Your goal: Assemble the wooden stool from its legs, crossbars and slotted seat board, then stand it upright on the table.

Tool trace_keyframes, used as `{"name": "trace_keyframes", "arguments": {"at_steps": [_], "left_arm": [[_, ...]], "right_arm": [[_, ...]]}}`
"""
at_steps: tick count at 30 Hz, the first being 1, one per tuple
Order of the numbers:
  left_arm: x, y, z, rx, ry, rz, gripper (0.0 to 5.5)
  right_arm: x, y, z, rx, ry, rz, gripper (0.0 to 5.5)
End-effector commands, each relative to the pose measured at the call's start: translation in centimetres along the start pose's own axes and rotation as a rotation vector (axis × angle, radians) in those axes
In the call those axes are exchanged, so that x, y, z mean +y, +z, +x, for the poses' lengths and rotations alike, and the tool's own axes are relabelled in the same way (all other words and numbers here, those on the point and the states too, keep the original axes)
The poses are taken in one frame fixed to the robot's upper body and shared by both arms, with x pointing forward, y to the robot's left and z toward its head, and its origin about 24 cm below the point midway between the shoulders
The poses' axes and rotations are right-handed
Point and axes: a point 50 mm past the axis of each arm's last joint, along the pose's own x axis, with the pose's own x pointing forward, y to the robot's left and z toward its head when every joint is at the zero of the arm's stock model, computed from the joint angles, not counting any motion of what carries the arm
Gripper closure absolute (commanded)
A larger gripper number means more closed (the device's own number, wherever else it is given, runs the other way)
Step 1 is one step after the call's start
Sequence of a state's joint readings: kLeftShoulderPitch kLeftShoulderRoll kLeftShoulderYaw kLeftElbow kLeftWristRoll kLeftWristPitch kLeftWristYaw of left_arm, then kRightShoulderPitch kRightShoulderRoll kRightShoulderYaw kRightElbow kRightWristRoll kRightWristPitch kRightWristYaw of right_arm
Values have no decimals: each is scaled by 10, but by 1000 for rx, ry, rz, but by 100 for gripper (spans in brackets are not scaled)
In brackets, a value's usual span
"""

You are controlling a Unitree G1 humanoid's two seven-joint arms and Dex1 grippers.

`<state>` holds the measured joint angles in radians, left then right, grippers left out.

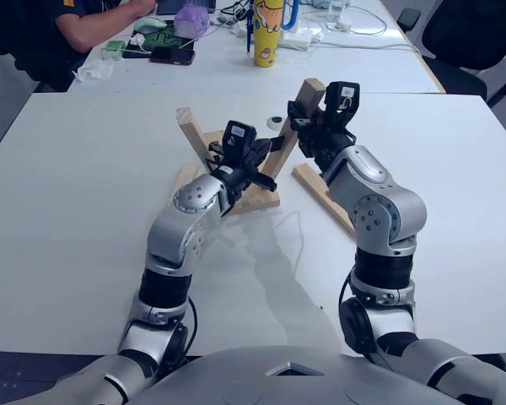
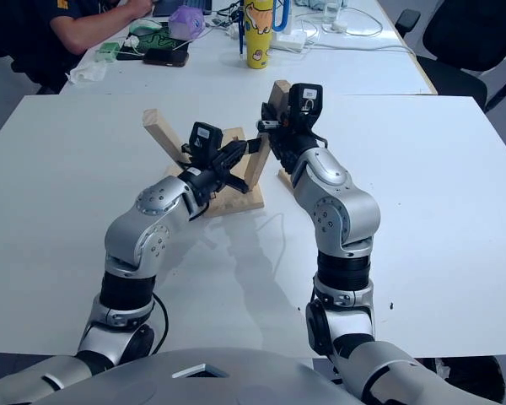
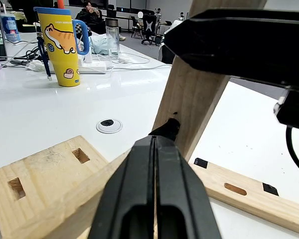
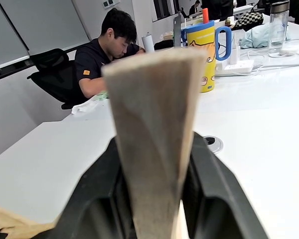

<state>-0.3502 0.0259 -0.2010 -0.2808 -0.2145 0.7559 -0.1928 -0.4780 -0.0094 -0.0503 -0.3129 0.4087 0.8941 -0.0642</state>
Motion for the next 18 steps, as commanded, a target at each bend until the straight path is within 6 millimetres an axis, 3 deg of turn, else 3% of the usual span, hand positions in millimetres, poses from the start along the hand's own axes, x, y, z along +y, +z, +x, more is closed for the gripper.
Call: {"name": "trace_keyframes", "arguments": {"at_steps": [1, 4, 8, 11, 14, 18], "left_arm": [[7, -5, 2, 46, 51, -9, 550], [9, 31, 3, -114, 86, 20, 550], [3, 96, -3, -396, 93, 89, 550], [-3, 121, -4, -486, 67, 101, 550], [-1, 116, 3, -439, 67, 105, 550], [9, 66, 16, -220, 97, 63, 550]], "right_arm": [[-14, -41, -2, 217, -66, 21, 445], [-14, -40, -1, 218, -63, 21, 445], [-13, -40, -1, 217, -61, 21, 445], [-13, -41, -2, 217, -61, 21, 445], [-12, -41, -1, 218, -60, 20, 445], [-11, -41, -2, 218, -59, 20, 445]]}}
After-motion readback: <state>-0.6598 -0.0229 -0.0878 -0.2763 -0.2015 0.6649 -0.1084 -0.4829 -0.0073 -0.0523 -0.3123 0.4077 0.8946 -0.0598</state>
